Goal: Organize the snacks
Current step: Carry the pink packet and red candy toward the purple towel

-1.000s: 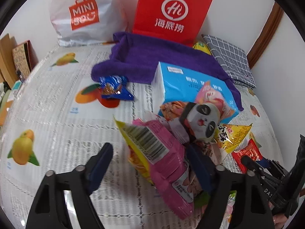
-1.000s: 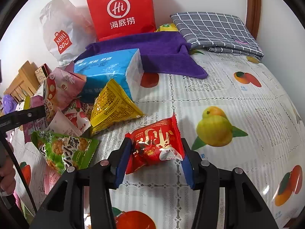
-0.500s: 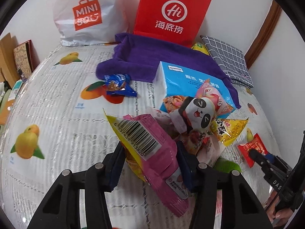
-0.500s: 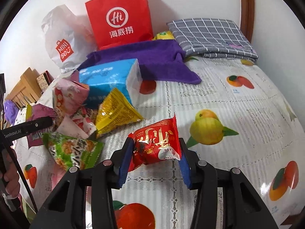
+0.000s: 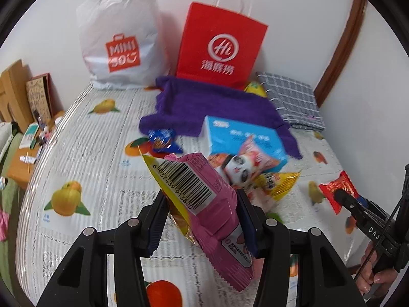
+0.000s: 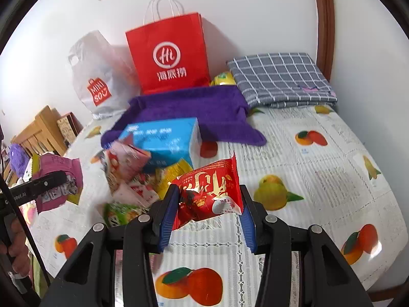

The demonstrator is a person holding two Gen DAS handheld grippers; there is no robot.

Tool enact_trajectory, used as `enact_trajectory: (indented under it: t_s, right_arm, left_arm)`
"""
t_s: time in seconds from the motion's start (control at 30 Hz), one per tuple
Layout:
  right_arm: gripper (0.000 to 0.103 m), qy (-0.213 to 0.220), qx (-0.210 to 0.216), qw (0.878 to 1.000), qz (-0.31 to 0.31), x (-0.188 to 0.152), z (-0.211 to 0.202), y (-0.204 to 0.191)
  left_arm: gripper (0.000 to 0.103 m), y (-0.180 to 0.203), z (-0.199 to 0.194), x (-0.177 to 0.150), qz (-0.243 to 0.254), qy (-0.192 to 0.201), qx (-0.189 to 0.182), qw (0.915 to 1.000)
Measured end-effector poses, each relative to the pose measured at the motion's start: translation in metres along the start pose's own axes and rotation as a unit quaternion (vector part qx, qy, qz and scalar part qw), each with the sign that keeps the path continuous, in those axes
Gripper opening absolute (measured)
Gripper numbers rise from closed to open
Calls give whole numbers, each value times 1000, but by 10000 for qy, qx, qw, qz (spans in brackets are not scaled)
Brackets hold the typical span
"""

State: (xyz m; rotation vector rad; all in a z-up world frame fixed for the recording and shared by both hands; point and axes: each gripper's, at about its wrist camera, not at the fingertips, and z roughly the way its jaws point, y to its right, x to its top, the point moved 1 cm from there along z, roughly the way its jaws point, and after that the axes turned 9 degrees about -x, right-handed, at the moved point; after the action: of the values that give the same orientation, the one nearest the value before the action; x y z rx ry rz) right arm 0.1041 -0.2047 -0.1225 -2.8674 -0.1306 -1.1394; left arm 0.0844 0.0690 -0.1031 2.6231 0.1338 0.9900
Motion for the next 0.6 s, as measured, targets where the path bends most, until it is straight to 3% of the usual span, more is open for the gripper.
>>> enact_trajectory:
  t_s: [0.33, 0.6]
  right_arm:
    - [45, 277, 3, 9996, 1, 34, -24, -11]
    - [45, 443, 25, 9989, -130, 62, -23, -27]
  left_arm:
    - [50, 32, -13, 35, 434, 222, -199, 9986]
    - [50, 39, -3, 65, 570, 172, -372, 9975]
